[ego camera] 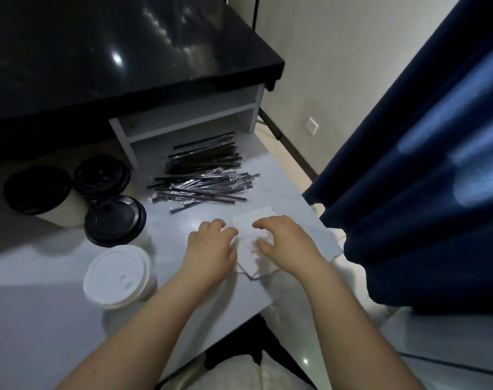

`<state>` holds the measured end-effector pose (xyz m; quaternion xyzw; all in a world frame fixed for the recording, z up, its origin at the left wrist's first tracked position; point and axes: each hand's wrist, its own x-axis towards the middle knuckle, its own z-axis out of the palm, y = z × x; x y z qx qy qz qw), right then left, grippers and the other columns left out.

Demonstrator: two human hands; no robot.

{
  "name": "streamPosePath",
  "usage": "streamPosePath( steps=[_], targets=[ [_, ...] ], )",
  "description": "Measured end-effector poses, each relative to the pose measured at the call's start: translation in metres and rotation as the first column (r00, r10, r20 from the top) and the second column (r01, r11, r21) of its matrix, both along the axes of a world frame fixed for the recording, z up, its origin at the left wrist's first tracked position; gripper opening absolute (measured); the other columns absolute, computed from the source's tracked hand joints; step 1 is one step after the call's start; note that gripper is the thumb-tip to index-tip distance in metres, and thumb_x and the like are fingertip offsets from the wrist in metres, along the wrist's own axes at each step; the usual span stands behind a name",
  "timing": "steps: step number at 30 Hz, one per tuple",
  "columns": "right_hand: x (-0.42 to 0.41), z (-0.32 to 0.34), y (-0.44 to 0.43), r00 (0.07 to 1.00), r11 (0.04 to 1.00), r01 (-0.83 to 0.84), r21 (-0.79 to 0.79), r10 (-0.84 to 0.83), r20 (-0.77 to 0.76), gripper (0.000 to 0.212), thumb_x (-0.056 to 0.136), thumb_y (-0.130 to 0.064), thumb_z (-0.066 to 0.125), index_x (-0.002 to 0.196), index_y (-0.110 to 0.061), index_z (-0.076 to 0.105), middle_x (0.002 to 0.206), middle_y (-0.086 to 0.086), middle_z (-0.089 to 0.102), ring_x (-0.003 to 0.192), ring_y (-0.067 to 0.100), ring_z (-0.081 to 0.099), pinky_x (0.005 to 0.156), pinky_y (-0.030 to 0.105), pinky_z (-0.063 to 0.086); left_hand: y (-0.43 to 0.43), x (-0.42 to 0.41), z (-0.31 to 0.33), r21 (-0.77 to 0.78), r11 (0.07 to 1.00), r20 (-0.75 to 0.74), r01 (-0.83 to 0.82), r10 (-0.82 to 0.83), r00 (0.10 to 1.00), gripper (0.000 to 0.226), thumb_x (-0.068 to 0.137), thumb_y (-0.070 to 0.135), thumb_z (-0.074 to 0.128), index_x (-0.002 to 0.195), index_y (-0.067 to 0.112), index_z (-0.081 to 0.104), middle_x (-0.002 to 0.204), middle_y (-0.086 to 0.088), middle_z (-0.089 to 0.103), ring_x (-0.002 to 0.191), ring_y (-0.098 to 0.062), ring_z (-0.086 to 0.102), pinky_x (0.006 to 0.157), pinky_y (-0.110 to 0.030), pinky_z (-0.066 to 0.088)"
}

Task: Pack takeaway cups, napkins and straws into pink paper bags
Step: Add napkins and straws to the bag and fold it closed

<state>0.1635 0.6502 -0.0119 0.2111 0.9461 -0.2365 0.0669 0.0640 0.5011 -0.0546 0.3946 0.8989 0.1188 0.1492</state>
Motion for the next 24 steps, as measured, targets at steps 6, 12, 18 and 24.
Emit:
streamPosePath(
  steps=[6,12,18,24],
  targets=[
    [-0.064,-0.011,0.017,0.974,0.974,-0.225,-0.019,0.226,0.022,0.039,0.091,-0.027,0.057,0.131,-0.027,0.056,0.130,-0.005,0.059,0.123,0.016,0.046,0.097,0.031,0.040,0.004,-0.029,0.001,0.019,0.967,-0.025,-0.255,0.255,0.967,0.039,0.096,0.039,0.047,0.134,0.031,0.051,0.135,0.002,0.045,0.125,-0.024,0.038,0.097,-0.038,0.035],
    [-0.120,-0.022,0.024,0.863,0.863,-0.504,-0.011,0.504,-0.038,0.038,0.087,-0.021,0.058,0.124,-0.026,0.061,0.115,-0.002,0.064,0.112,0.023,0.052,0.090,0.032,0.043,0.009,-0.046,0.010,0.014,0.876,-0.030,-0.482,0.482,0.876,0.041,0.091,0.034,0.053,0.132,0.030,0.052,0.132,0.003,0.048,0.123,-0.024,0.039,0.095,-0.039,0.038],
    [-0.170,-0.040,0.043,0.880,0.870,-0.436,0.232,0.466,-0.095,0.039,0.090,-0.022,0.053,0.128,-0.023,0.054,0.129,-0.001,0.051,0.116,0.028,0.040,0.092,0.039,0.034,0.017,-0.051,0.019,0.037,0.760,-0.041,-0.649,0.650,0.758,0.043,0.089,0.027,0.056,0.132,0.025,0.053,0.133,-0.001,0.048,0.124,-0.026,0.039,0.100,-0.042,0.039],
    [-0.194,-0.060,0.049,0.871,0.850,-0.465,0.249,0.490,-0.046,0.026,0.092,-0.031,0.056,0.116,-0.022,0.061,0.117,0.002,0.056,0.110,0.029,0.038,0.085,0.040,0.026,0.020,-0.042,0.022,0.029,0.692,-0.041,-0.721,0.722,0.691,0.042,0.091,0.027,0.055,0.133,0.025,0.053,0.136,-0.001,0.047,0.128,-0.026,0.037,0.101,-0.039,0.038]
  ],
)
